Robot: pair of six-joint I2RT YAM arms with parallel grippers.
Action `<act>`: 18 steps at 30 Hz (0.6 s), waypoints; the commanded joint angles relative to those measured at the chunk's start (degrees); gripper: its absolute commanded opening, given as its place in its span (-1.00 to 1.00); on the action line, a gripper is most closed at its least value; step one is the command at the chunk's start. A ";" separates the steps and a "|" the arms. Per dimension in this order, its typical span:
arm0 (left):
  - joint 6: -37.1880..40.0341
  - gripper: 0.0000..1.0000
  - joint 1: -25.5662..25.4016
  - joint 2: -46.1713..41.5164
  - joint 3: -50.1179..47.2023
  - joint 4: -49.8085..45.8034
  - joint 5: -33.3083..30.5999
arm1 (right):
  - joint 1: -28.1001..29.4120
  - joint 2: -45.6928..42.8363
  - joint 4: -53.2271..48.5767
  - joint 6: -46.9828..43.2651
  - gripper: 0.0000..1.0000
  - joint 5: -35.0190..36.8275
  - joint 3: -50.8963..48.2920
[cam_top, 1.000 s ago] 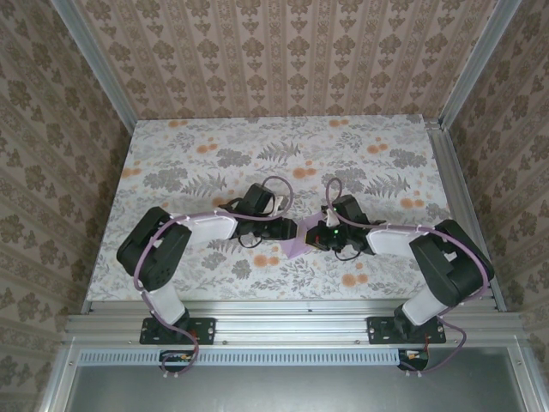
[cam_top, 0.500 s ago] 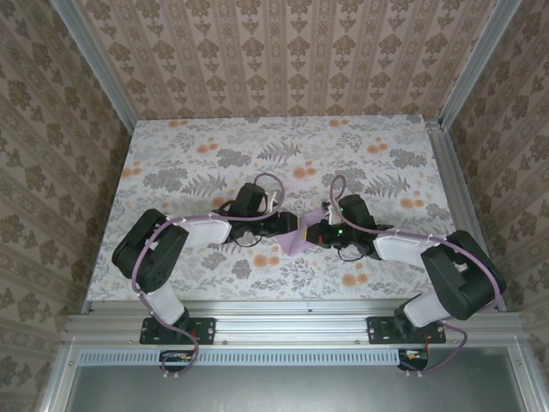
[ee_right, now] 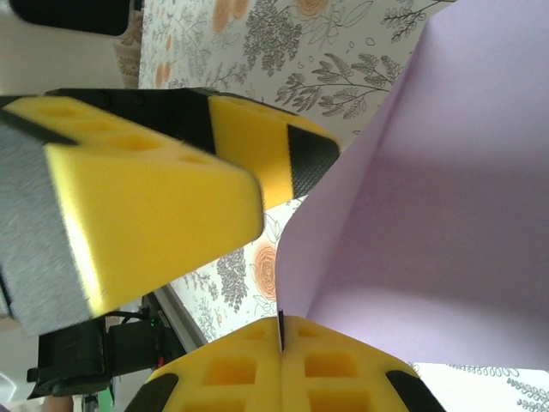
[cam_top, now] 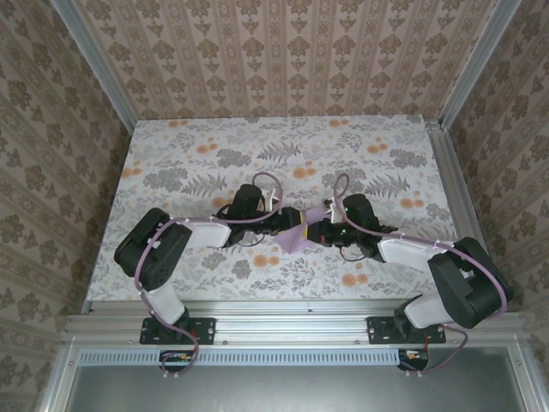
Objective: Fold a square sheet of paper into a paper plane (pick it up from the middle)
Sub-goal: Turn over the paper at the center of the table.
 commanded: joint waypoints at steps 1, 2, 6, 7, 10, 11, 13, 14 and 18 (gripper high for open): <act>-2.71 0.26 -0.45 1.43 -0.67 4.53 2.03 | -0.31 -2.46 2.33 -1.32 -1.00 -1.48 -0.77; -2.82 0.27 -0.56 1.52 -0.46 4.49 1.97 | -0.36 -2.62 2.32 -1.38 -1.00 -1.50 -0.91; -3.44 0.28 -1.75 2.08 0.19 4.55 2.03 | -0.92 -3.13 2.57 -1.36 -1.00 -1.43 -1.99; -3.75 0.28 -2.05 2.38 0.30 4.77 2.10 | -1.05 -3.16 2.81 -1.33 -1.00 -1.31 -2.29; -6.28 0.27 -2.72 3.60 0.24 8.13 2.64 | -1.43 -3.31 4.18 -0.97 -1.00 -1.30 -3.51; -7.18 0.27 -2.90 4.01 0.23 9.61 2.85 | -1.63 -3.27 4.87 -0.77 -1.00 -1.30 -4.05; -7.92 0.27 -3.27 4.40 0.53 10.51 2.83 | -1.84 -3.28 5.74 -0.49 -1.00 -1.39 -4.71; -7.84 0.26 -3.51 4.47 0.87 10.39 2.74 | -1.92 -3.35 6.22 -0.33 -1.00 -1.54 -5.09; -8.22 0.23 -4.69 4.78 2.41 10.18 3.22 | -2.52 -3.44 6.88 -0.14 -1.00 -1.74 -5.96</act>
